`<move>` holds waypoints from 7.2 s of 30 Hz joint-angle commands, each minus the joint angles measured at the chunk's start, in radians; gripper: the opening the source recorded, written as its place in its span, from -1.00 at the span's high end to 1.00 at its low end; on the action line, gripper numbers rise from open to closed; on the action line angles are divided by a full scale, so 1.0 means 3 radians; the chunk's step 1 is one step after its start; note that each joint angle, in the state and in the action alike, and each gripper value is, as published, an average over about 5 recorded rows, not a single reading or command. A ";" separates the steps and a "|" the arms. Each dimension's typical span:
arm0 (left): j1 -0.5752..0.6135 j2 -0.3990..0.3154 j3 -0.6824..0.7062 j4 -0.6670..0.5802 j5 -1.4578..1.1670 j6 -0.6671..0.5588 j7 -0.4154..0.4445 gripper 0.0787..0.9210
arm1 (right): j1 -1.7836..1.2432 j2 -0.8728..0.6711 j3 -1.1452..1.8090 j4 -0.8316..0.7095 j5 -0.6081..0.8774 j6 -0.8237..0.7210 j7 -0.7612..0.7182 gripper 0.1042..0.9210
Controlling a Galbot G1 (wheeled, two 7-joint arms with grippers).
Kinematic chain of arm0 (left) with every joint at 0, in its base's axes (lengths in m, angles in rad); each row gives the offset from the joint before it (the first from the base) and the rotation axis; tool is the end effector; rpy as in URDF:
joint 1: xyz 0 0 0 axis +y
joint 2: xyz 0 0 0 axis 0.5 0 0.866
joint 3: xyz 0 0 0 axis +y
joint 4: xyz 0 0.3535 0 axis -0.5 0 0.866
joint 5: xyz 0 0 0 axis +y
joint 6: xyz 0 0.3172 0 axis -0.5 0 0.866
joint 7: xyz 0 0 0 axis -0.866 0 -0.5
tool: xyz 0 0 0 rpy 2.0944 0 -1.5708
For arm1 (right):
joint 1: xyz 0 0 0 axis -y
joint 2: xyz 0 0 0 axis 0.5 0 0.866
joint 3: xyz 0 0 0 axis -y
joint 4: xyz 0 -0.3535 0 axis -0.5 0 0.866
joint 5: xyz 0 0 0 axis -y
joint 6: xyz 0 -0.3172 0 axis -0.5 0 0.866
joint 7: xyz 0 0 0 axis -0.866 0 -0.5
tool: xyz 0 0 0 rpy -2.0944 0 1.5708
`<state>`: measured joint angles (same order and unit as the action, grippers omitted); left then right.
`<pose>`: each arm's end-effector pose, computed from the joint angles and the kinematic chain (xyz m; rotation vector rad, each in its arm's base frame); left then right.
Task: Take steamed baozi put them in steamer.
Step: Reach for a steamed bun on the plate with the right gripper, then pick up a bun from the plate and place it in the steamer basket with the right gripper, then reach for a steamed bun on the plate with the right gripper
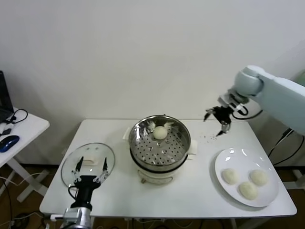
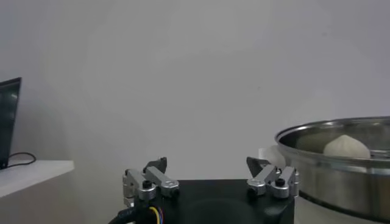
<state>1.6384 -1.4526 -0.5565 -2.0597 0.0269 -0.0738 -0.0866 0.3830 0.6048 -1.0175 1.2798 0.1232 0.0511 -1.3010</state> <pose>0.1198 0.0333 -0.3237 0.0736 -3.1127 -0.2258 0.4989 -0.1930 -0.0615 1.5458 -1.2946 1.4565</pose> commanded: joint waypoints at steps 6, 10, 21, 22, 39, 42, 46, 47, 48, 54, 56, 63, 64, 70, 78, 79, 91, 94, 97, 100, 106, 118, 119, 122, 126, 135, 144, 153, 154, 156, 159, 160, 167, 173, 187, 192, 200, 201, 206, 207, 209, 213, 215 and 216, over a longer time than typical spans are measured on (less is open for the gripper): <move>0.0083 0.0022 0.0013 -0.0001 0.0021 -0.0031 -0.0032 -0.77 | -0.1483 -0.0713 0.0855 0.0133 -0.0243 -0.0205 0.0121 -0.76; 0.0076 0.0004 0.0030 0.0009 0.0031 -0.0029 -0.0042 -0.77 | -0.1614 -0.0717 0.0878 0.0120 -0.0292 -0.0201 0.0223 -0.76; 0.0143 -0.0018 -0.0001 0.0042 0.0011 -0.0076 -0.0050 -0.77 | -0.1699 -0.0400 0.0859 -0.0132 -0.0409 -0.0207 0.0463 -0.76; 0.0146 -0.0019 -0.0005 0.0044 0.0008 -0.0078 -0.0050 -0.77 | -0.1696 -0.0359 0.0861 -0.0164 -0.0408 -0.0207 0.0485 -0.76; 0.0171 -0.0056 -0.0020 0.0114 -0.0011 -0.0102 -0.0055 -0.77 | -0.1675 -0.0062 0.0778 -0.0323 -0.0467 -0.0238 0.0514 -0.76; 0.0163 -0.0061 -0.0018 0.0124 -0.0012 -0.0101 -0.0056 -0.77 | -0.1672 -0.0037 0.0786 -0.0365 -0.0512 -0.0228 0.0504 -0.76; 0.0152 -0.0068 -0.0017 0.0129 -0.0010 -0.0098 -0.0057 -0.77 | -0.1674 -0.0025 0.0776 -0.0384 -0.0547 -0.0223 0.0478 -0.72; 0.0149 -0.0069 -0.0018 0.0131 -0.0010 -0.0097 -0.0057 -0.77 | -0.1676 -0.0023 0.0775 -0.0387 -0.0553 -0.0222 0.0472 -0.69; 0.0147 -0.0069 -0.0018 0.0132 -0.0010 -0.0097 -0.0057 -0.77 | -0.1678 -0.0021 0.0775 -0.0390 -0.0555 -0.0221 0.0468 -0.66; 0.0140 -0.0072 -0.0017 0.0141 -0.0009 -0.0094 -0.0060 -0.77 | -0.1690 -0.0015 0.0793 -0.0397 -0.0536 -0.0212 0.0466 -0.54; 0.0140 -0.0074 -0.0016 0.0143 -0.0008 -0.0094 -0.0061 -0.77 | -0.1686 -0.0019 0.0799 -0.0393 -0.0520 -0.0212 0.0466 -0.53; 0.0141 -0.0074 -0.0017 0.0148 -0.0009 -0.0095 -0.0065 -0.77 | -0.1531 -0.0090 0.0803 -0.0346 -0.0212 -0.0267 0.0468 -0.53; 0.0139 -0.0074 -0.0017 0.0146 -0.0009 -0.0094 -0.0066 -0.77 | -0.1478 -0.0113 0.0795 -0.0332 -0.0128 -0.0294 0.0467 -0.53; 0.0127 -0.0069 -0.0012 0.0129 -0.0008 -0.0076 -0.0071 -0.77 | -0.0789 -0.0270 0.0423 -0.0264 0.0626 -0.0525 0.0454 -0.53; 0.0094 -0.0090 0.0018 0.0125 0.0042 -0.0065 -0.0072 -0.77 | 0.0637 -0.0028 -0.0628 -0.0364 0.1584 -0.0694 0.0442 -0.53; 0.0093 -0.0095 0.0023 0.0124 0.0049 -0.0064 -0.0072 -0.77 | 0.0790 0.0051 -0.0748 -0.0389 0.1678 -0.0712 0.0440 -0.53; 0.0095 -0.0115 0.0074 0.0091 0.0095 -0.0065 -0.0070 -0.77 | 0.1501 0.1197 -0.1470 -0.0618 0.2650 -0.0875 0.0547 -0.55; 0.0082 -0.0128 0.0090 0.0086 0.0129 -0.0058 -0.0076 -0.77 | 0.1411 0.1423 -0.1478 -0.0649 0.2696 -0.0905 0.0580 -0.55; 0.0076 -0.0128 0.0106 0.0071 0.0151 -0.0032 -0.0077 -0.77 | 0.1294 0.1617 -0.1490 -0.0683 0.2722 -0.0926 0.0613 -0.55; 0.0071 -0.0117 0.0119 0.0062 0.0172 -0.0013 -0.0074 -0.77 | 0.1143 0.1821 -0.1485 -0.0740 0.2712 -0.0937 0.0638 -0.55; 0.0063 -0.0098 0.0138 0.0065 0.0217 0.0001 -0.0061 -0.77 | 0.0818 0.2191 -0.1438 -0.0939 0.2633 -0.0939 0.0662 -0.55; 0.0065 -0.0137 0.0172 0.0022 0.0299 0.0027 -0.0065 -0.77 | 0.0422 0.2564 -0.1398 -0.1398 0.2272 -0.0815 0.0595 -0.55; 0.0062 -0.0142 0.0179 0.0009 0.0308 0.0030 -0.0065 -0.77 | 0.0400 0.2580 -0.1397 -0.1433 0.2241 -0.0801 0.0588 -0.55; 0.0049 -0.0150 0.0208 -0.0036 0.0326 0.0047 -0.0067 -0.77 | 0.0343 0.2611 -0.1395 -0.1493 0.2158 -0.0773 0.0573 -0.55; 0.0029 -0.0144 0.0213 -0.0059 0.0324 0.0068 -0.0073 -0.77 | 0.0304 0.2609 -0.1396 -0.1486 0.2123 -0.0768 0.0573 -0.55; 0.0027 -0.0155 0.0223 -0.0020 0.0312 0.0064 -0.0093 -0.77 | 0.0272 0.2604 -0.1395 -0.1459 0.2089 -0.0755 0.0582 -0.55; 0.0003 -0.0155 0.0232 -0.0012 0.0313 0.0084 -0.0115 -0.77 | 0.0246 0.2590 -0.1390 -0.1439 0.2058 -0.0745 0.0594 -0.61; -0.0002 -0.0155 0.0239 -0.0015 0.0310 0.0095 -0.0131 -0.77 | 0.0345 0.2493 -0.1365 -0.1321 0.2066 -0.0729 0.0600 -0.76; -0.0005 -0.0155 0.0242 -0.0015 0.0309 0.0097 -0.0136 -0.77 | 0.0381 0.2459 -0.1365 -0.1285 0.2071 -0.0729 0.0597 -0.76; -0.0011 -0.0155 0.0250 -0.0014 0.0308 0.0102 -0.0144 -0.77 | 0.0471 0.2370 -0.1371 -0.1182 0.2089 -0.0729 0.0588 -0.76; -0.0018 -0.0151 0.0263 -0.0016 0.0307 0.0116 -0.0148 -0.77 | 0.0712 0.2109 -0.1425 -0.0880 0.2158 -0.0737 0.0559 -0.76; -0.0020 -0.0146 0.0268 -0.0022 0.0301 0.0129 -0.0143 -0.77 | 0.0823 0.1988 -0.1466 -0.0742 0.2184 -0.0729 0.0535 -0.76; -0.0086 -0.0085 0.0308 -0.0016 0.0256 0.0160 -0.0133 -0.77 | 0.1606 0.1199 -0.1840 -0.0012 0.2202 -0.0611 0.0373 -0.76; -0.0122 -0.0056 0.0304 0.0024 0.0246 0.0149 -0.0127 -0.77 | 0.1676 0.0411 -0.1838 0.0431 0.1779 -0.0561 0.0326 -0.76; -0.0079 -0.0022 0.0226 0.0006 0.0181 0.0151 -0.0089 -0.77 | -0.0437 -0.1012 -0.0084 0.0769 0.0071 -0.0163 0.0153 -0.76; -0.0094 -0.0038 0.0200 0.0033 0.0176 0.0151 -0.0096 -0.77 | -0.0763 -0.1128 0.0031 0.0626 -0.0115 -0.0064 0.0194 -0.76; -0.0077 -0.0061 0.0176 0.0055 0.0173 0.0140 -0.0103 -0.77 | -0.1375 -0.1094 0.0465 0.0383 -0.0342 -0.0010 0.0220 -0.76; -0.0071 -0.0060 0.0174 0.0059 0.0175 0.0139 -0.0104 -0.77 | -0.1470 -0.1078 0.0551 0.0365 -0.0376 -0.0008 0.0224 -0.76; -0.0053 -0.0057 0.0162 0.0075 0.0180 0.0135 -0.0112 -0.77 | -0.1846 -0.1000 0.0864 0.0314 -0.0505 -0.0001 0.0250 -0.76; -0.0050 -0.0058 0.0160 0.0077 0.0179 0.0137 -0.0114 -0.77 | -0.1881 -0.0983 0.0875 0.0308 -0.0530 -0.0001 0.0256 -0.76; -0.0047 -0.0057 0.0159 0.0080 0.0179 0.0141 -0.0118 -0.77 | -0.1919 -0.0949 0.0886 0.0287 -0.0580 0.0004 0.0268 -0.76; -0.0049 -0.0050 0.0163 0.0090 0.0178 0.0145 -0.0121 -0.77 | -0.1939 -0.0867 0.0888 0.0202 -0.0639 0.0017 0.0316 -0.76; -0.0053 -0.0051 0.0164 0.0094 0.0178 0.0146 -0.0122 -0.77 | -0.1954 -0.0834 0.0887 0.0180 -0.0653 0.0017 0.0332 -0.76; -0.0054 -0.0053 0.0163 0.0095 0.0178 0.0145 -0.0123 -0.77 | -0.1965 -0.0822 0.0886 0.0176 -0.0661 0.0016 0.0336 -0.76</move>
<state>1.6226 -1.4677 -0.5076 -2.0329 0.0808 -0.0305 -0.1236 -0.1016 0.3532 -0.8289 1.3608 -0.0154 0.0474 -1.2106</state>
